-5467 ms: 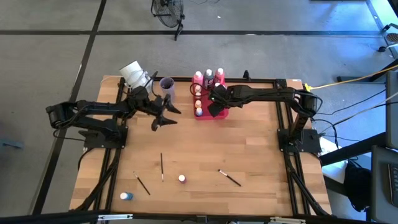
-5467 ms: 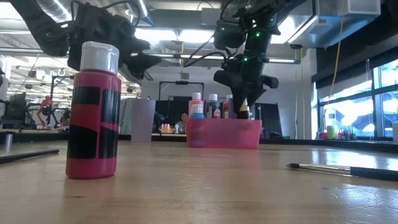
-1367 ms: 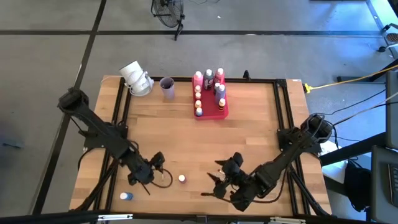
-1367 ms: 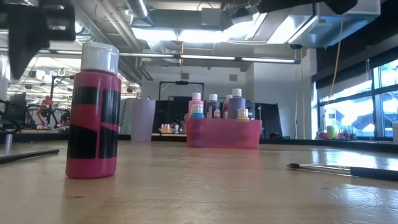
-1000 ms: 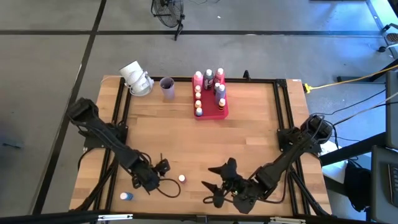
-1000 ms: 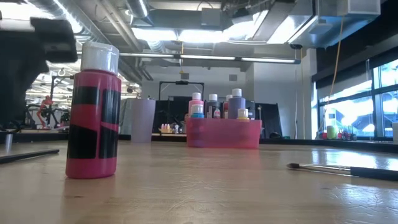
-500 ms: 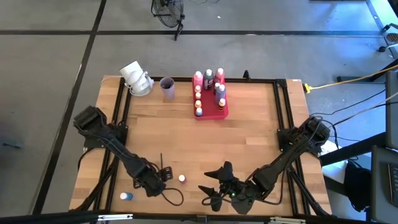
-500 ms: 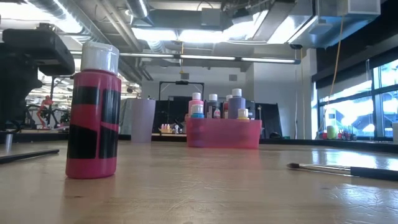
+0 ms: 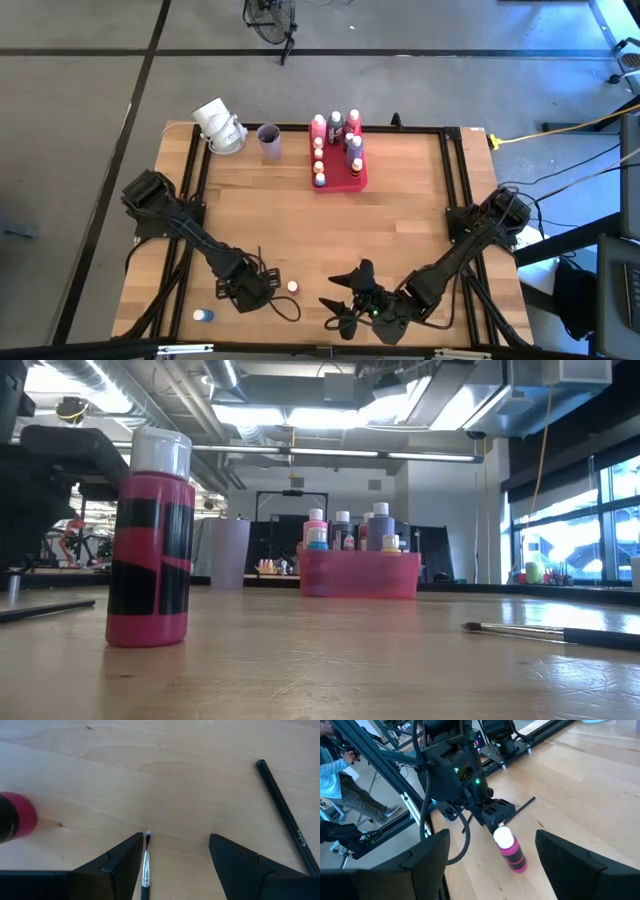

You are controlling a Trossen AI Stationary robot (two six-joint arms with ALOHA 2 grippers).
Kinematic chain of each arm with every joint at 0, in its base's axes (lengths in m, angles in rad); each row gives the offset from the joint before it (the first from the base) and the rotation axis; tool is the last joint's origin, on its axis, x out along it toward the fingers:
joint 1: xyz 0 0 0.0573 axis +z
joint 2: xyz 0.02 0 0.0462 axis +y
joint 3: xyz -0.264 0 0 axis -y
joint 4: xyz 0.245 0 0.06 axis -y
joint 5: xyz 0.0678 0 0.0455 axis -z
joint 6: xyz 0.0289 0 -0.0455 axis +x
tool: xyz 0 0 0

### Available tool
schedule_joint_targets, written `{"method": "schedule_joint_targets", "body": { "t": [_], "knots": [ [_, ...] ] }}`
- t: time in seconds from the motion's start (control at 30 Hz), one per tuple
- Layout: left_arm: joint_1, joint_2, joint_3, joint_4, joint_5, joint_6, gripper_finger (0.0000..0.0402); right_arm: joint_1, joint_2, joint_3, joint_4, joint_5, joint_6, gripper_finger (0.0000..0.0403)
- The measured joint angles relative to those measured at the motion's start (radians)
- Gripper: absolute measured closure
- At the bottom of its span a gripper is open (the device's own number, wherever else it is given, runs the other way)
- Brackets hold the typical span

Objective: Pick & Place Paint Supplies
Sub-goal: Put the black paint brush into the purple cup

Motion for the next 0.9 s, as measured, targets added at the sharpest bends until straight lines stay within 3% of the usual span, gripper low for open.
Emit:
{"method": "schedule_joint_targets", "body": {
  "t": [0.9],
  "knots": [
    [0.022,0.032,-0.002,0.043,0.053,0.085,0.0259,0.000,-0.001,0.000,0.008,0.001,-0.023,0.0105]
  ]
}}
